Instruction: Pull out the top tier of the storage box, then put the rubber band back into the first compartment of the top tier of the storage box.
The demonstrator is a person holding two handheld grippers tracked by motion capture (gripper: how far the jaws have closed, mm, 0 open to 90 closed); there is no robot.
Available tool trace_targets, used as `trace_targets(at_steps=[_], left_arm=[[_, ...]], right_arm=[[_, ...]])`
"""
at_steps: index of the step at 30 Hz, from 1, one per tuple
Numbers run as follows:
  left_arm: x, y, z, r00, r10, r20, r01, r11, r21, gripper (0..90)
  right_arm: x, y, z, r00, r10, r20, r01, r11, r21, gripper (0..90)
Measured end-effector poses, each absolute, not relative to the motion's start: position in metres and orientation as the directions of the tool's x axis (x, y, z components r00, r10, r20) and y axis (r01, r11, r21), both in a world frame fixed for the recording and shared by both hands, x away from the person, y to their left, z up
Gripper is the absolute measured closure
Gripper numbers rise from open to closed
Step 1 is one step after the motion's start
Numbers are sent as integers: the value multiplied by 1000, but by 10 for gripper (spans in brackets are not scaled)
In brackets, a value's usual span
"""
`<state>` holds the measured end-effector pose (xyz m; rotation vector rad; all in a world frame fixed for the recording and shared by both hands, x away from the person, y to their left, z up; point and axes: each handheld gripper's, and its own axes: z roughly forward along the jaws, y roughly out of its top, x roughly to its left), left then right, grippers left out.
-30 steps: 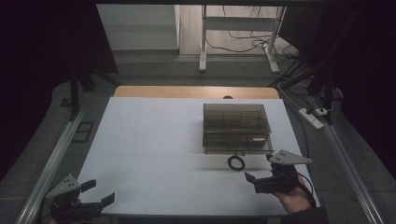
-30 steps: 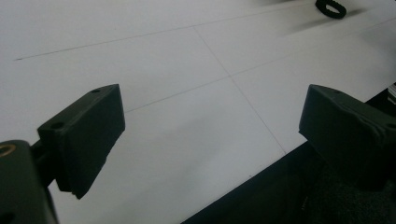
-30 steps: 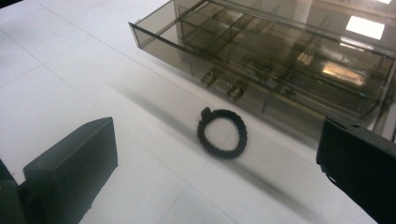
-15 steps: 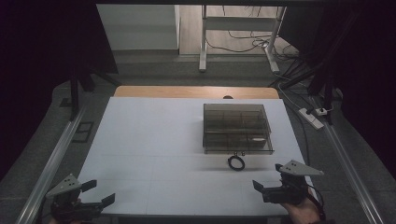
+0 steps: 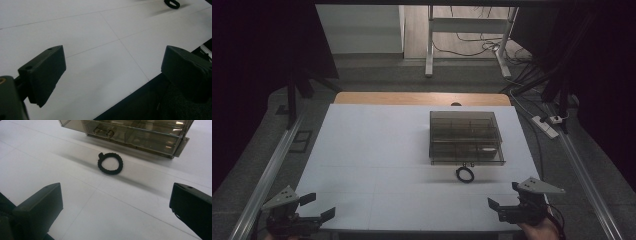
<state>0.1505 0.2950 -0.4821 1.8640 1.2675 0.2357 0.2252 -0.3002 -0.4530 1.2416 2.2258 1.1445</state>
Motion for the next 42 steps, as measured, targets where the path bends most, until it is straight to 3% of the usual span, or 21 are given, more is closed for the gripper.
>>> trace_targets(at_steps=[42], left_arm=[[152, 297, -483, 464, 828, -314, 682, -109, 723, 56]], right_arm=[[230, -282, -456, -612, 790, 44, 569, 400, 718, 0]])
